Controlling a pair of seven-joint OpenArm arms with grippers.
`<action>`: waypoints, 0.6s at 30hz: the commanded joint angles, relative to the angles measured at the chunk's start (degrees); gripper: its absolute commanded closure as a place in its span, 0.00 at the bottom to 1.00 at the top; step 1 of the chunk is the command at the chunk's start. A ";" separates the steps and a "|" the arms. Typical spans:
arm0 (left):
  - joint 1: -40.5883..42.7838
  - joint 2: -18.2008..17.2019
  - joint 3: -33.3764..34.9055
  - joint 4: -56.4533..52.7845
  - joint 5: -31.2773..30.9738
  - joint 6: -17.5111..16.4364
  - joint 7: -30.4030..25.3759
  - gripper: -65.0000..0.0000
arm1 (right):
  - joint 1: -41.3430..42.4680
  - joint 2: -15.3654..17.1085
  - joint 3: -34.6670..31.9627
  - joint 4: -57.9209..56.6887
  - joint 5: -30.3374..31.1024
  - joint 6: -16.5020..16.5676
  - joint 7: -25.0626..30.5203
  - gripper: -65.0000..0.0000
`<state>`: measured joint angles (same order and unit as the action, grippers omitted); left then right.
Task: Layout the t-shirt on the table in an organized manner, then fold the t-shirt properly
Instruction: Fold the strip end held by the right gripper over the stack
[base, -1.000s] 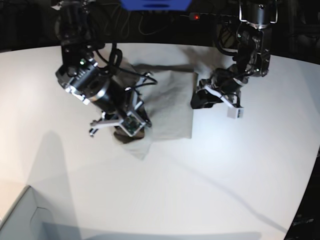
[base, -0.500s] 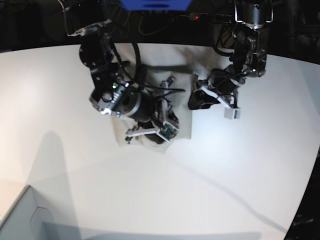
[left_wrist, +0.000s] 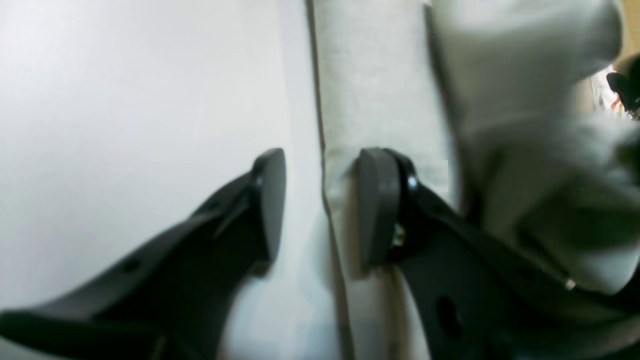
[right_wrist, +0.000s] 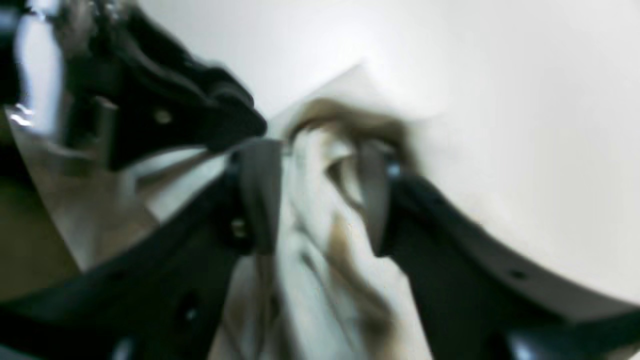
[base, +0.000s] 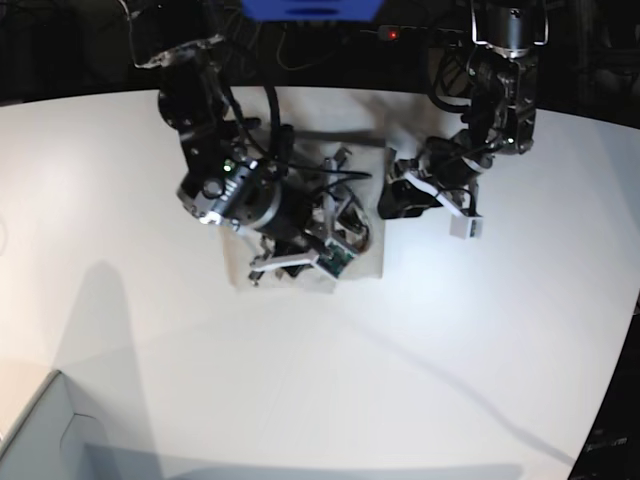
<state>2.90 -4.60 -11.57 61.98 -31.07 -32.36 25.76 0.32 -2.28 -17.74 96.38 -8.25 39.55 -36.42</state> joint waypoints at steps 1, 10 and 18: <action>-0.21 -0.28 -0.08 0.57 -0.10 0.05 0.22 0.63 | 0.52 0.66 1.17 4.06 1.09 0.45 1.74 0.52; 3.57 -0.28 -0.43 4.09 -0.36 0.05 0.04 0.63 | -3.17 5.49 15.14 9.42 1.09 0.45 1.92 0.51; 6.20 -0.01 -10.01 9.72 -0.36 -0.30 0.31 0.63 | -6.34 7.16 17.52 1.95 1.17 0.45 2.27 0.77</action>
<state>9.67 -4.54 -21.54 70.50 -30.44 -31.90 27.05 -6.33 4.86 -0.01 97.43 -8.25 39.44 -35.73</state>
